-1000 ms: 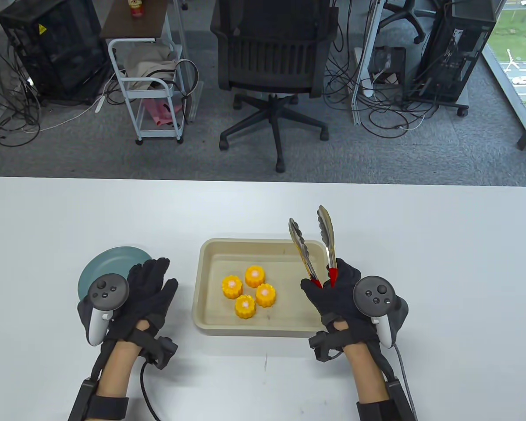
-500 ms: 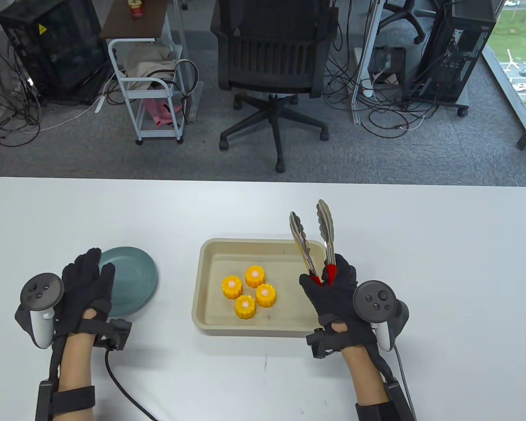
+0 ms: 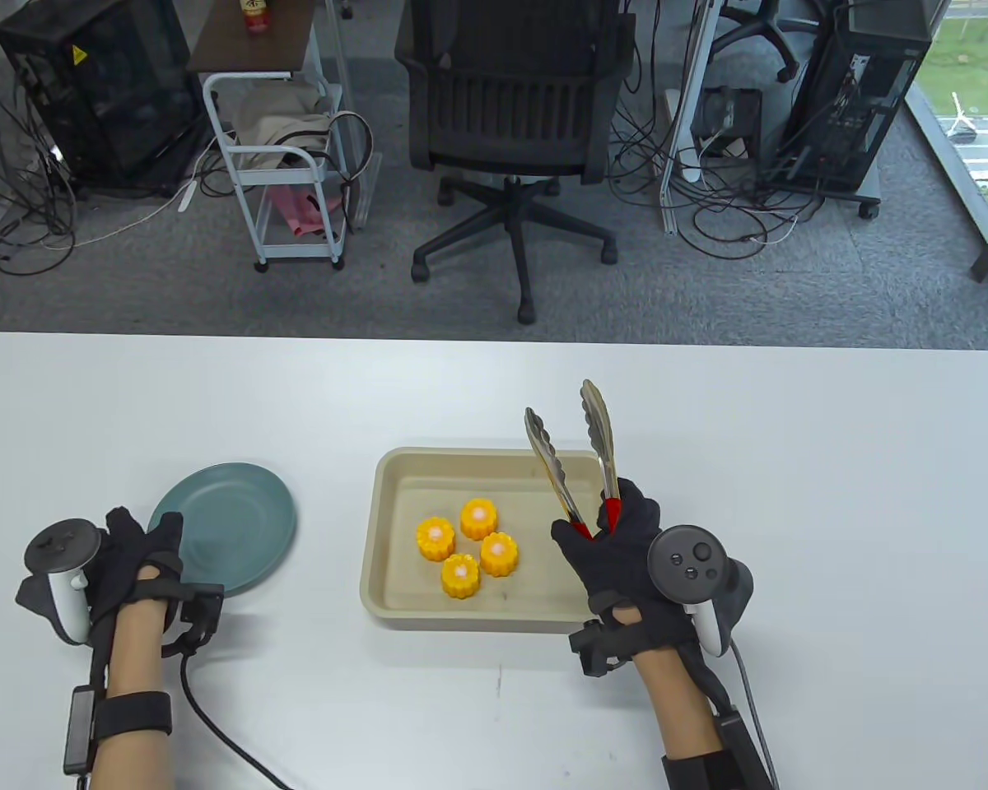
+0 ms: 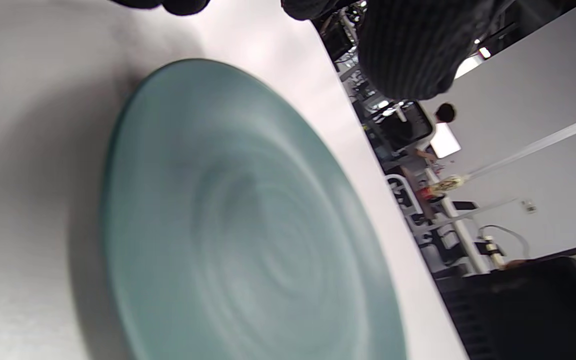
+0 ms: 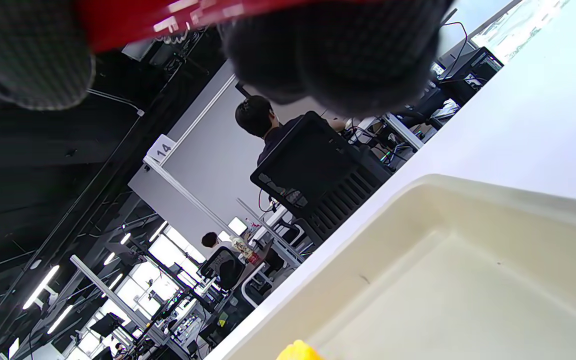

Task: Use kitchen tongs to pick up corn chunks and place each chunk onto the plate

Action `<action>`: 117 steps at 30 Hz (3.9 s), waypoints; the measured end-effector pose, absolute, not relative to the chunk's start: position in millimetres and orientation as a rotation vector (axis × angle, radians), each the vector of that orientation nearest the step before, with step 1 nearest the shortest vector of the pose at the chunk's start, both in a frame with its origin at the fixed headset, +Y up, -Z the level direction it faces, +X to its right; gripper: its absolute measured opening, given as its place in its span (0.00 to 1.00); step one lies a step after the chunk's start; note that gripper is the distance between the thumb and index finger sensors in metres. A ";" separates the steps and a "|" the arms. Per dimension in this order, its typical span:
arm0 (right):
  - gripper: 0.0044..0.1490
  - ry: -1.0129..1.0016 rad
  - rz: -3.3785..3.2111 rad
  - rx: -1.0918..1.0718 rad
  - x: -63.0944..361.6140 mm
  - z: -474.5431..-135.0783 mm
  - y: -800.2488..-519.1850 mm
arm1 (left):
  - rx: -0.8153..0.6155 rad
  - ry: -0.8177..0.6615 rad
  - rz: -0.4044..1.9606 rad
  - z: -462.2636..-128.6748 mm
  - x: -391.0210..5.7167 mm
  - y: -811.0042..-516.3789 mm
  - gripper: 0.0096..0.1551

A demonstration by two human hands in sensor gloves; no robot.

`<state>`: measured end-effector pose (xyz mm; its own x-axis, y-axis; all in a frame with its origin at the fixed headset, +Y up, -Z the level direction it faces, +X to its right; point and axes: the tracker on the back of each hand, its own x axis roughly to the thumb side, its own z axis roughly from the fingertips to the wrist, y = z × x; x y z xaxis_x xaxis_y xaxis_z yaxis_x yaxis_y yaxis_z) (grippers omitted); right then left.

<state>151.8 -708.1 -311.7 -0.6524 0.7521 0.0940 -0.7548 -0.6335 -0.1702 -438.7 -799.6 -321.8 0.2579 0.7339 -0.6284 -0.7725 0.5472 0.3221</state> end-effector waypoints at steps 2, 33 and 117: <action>0.63 -0.241 2.274 0.016 151.4 -312.0 -708.6 | -0.063 0.847 1.020 -323.9 -438.9 -805.2 0.51; 0.64 -0.147 2.343 0.005 144.3 -314.3 -715.4 | -0.100 0.824 0.749 -340.2 -428.0 -786.9 0.45; 0.51 0.571 2.972 0.023 103.8 -306.6 -735.1 | -0.191 0.411 1.980 -285.1 -279.8 -777.1 0.32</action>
